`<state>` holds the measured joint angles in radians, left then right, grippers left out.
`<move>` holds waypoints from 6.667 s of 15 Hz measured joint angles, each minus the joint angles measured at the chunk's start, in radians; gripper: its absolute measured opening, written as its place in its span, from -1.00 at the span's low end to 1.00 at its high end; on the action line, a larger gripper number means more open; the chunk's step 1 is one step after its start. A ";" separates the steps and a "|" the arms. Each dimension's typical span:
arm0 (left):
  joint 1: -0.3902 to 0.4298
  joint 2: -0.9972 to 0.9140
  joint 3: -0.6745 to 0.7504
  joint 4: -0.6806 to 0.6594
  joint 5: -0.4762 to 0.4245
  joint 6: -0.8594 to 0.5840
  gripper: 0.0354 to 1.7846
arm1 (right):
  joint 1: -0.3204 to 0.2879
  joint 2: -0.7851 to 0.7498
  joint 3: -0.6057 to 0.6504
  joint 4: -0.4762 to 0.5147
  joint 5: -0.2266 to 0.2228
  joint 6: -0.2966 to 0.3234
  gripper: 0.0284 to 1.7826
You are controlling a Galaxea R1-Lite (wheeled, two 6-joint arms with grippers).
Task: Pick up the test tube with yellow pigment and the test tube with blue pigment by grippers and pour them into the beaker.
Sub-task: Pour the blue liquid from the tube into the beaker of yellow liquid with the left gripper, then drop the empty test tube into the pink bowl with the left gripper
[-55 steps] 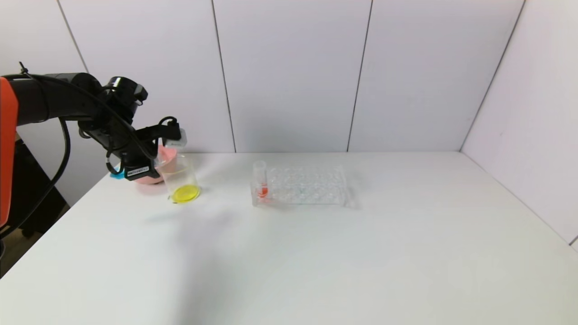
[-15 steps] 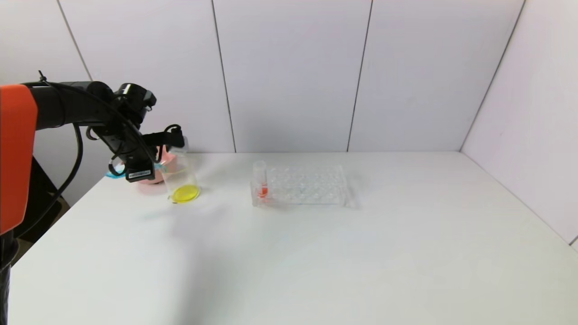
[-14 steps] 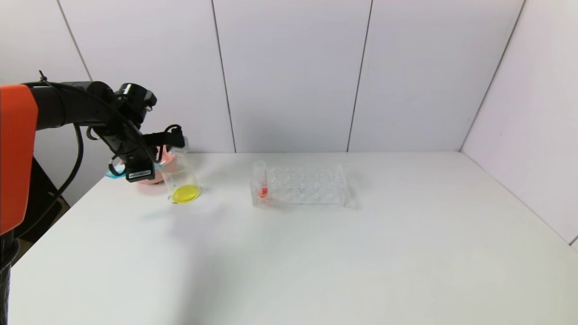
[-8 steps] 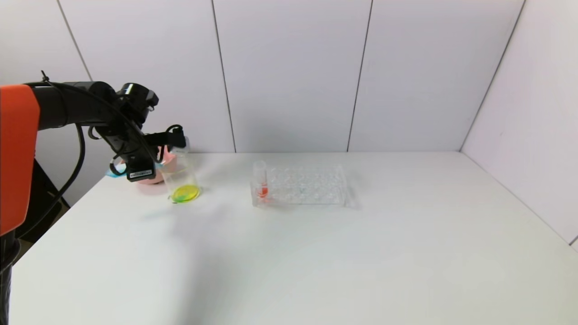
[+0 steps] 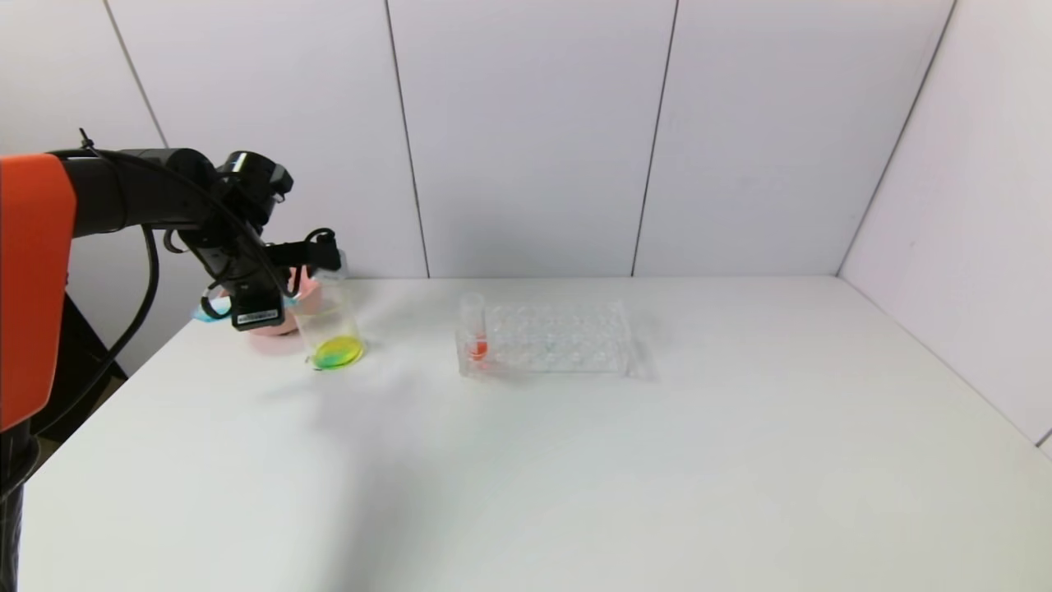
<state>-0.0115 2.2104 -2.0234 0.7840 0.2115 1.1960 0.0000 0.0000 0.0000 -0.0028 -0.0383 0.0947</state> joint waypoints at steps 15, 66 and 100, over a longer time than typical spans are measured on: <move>-0.019 0.000 0.000 -0.006 0.070 0.001 -0.43 | 0.000 0.000 0.000 0.000 0.000 0.000 0.99; 0.186 0.077 0.046 -0.874 -0.737 -1.105 -0.43 | 0.000 0.000 0.000 0.000 0.000 0.000 0.99; 0.234 0.224 0.037 -0.863 -0.764 -1.065 0.17 | 0.000 0.000 0.000 0.000 0.000 0.000 0.99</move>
<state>0.2228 2.4347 -1.9864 -0.0794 -0.5528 0.1309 0.0000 0.0000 0.0000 -0.0028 -0.0383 0.0947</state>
